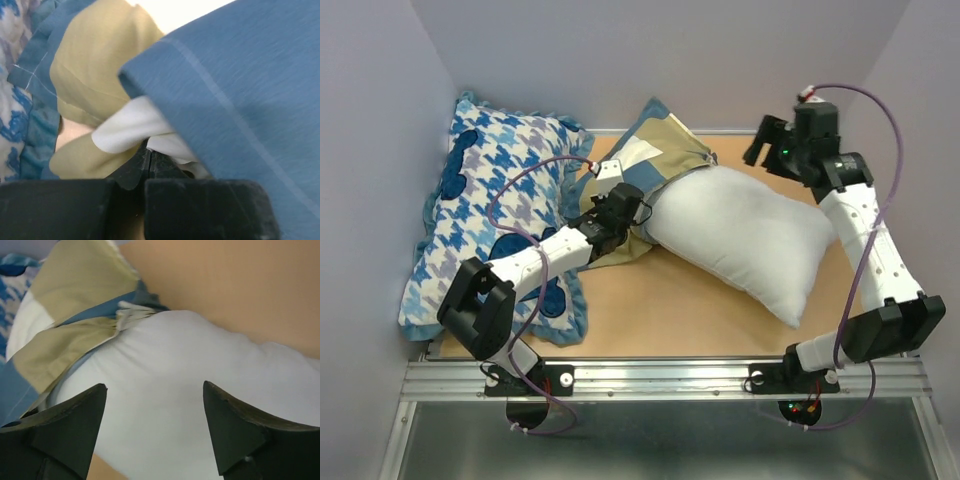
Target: Remove the pillowcase from the pillow
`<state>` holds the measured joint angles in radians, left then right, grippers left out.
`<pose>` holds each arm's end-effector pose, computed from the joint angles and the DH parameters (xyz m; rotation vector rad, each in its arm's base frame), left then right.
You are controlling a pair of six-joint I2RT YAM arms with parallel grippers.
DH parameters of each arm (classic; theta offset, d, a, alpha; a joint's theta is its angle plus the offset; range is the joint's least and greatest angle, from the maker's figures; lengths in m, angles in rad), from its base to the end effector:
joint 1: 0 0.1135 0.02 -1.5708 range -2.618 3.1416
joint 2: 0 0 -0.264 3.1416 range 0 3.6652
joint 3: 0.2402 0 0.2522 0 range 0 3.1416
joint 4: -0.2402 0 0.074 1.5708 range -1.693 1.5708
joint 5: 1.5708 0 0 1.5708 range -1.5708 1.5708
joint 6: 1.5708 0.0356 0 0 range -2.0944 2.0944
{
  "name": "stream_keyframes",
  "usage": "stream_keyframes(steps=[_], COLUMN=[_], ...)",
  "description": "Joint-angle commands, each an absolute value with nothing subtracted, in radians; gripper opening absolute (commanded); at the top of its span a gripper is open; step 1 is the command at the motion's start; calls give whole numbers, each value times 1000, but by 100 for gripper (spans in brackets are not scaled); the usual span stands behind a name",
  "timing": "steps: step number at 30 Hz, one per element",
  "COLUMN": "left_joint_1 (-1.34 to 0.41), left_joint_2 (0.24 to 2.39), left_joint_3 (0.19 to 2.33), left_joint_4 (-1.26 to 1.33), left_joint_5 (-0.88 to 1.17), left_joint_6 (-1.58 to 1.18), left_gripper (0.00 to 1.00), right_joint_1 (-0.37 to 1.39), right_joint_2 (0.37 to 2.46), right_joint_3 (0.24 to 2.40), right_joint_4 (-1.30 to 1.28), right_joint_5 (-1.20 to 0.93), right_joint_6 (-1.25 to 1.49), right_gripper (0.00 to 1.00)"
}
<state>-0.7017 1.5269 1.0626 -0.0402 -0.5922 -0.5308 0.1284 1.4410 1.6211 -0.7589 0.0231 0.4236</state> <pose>0.2763 -0.2075 0.2712 -0.1840 1.9794 -0.1803 0.3054 0.0386 0.4182 0.3317 2.1386 0.2951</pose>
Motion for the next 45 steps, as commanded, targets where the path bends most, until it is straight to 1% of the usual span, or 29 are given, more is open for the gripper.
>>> stream_keyframes(steps=[1, 2, 5, 6, 7, 9, 15, 16, 17, 18, 19, 20, 21, 23, 26, 27, 28, 31, 37, 42, 45], left_joint_1=[-738, -745, -755, -756, -758, -758, -738, -724, -709, -680, -661, -619, -589, -522, -370, -370, -310, -204, -132, -78, -57], left_joint_2=[1463, 1454, 1442, 1436, 1431, 1428, 1402, 1396, 1391, 1381, 1375, 1367, 1365, 1361, 1383, 1397, 1414, 1477, 1558, 1598, 1640], left_joint_3=[1097, 1092, 1086, 1085, 1081, 1086, 1094, 1098, 1101, 1106, 1109, 1111, 1111, 1108, 1103, 1112, 1124, 1170, 1272, 1302, 1324], left_joint_4=[-51, -42, -28, -25, -14, -9, -5, -6, -6, -6, -8, -8, -8, -5, 52, 52, 51, 49, 3, -35, -67], left_joint_5=[-608, -592, -554, -545, -528, -522, -538, -529, -522, -517, -511, -508, -502, -461, -427, -426, -420, -381, -399, -399, -433], left_joint_6=[-492, -491, -499, -500, -502, -502, -514, -515, -515, -514, -514, -514, -512, -534, -584, -597, -606, -640, -627, -623, -603], left_gripper=[0, 0, 0, 0, 0, 0, 0, 0, 0, 0, 0, 0, 0, 0, 0, 0, 0, 0, 0, 0, 0], right_joint_1=[377, 468, 598, 682, 718, 779, 776, 764, 750, 723, 703, 660, 637, 598, 543, 540, 540, 531, 493, 390, 359], right_joint_2=[1417, 1422, 1427, 1433, 1459, 1511, 1730, 1747, 1756, 1749, 1734, 1703, 1639, 1556, 1372, 1371, 1326, 1266, 1201, 1186, 1166], right_joint_3=[1574, 1525, 1419, 1384, 1344, 1335, 1304, 1305, 1302, 1301, 1299, 1292, 1289, 1290, 1345, 1345, 1374, 1419, 1451, 1459, 1469], right_joint_4=[-666, -663, -611, -594, -568, -565, -525, -526, -528, -531, -541, -545, -551, -563, -612, -612, -639, -682, -732, -738, -742], right_joint_5=[152, 226, 308, 392, 422, 512, 712, 715, 718, 736, 735, 717, 712, 707, 654, 650, 655, 658, 695, 629, 624], right_joint_6=[364, 368, 380, 390, 394, 402, 402, 402, 400, 406, 410, 413, 407, 396, 384, 380, 379, 376, 377, 377, 379], right_gripper=[85, 87, 94, 96, 100, 100, 100, 92, 78, 51, 13, 3, 1, 1, 1, 1, 1, 0, 1, 0, 1])
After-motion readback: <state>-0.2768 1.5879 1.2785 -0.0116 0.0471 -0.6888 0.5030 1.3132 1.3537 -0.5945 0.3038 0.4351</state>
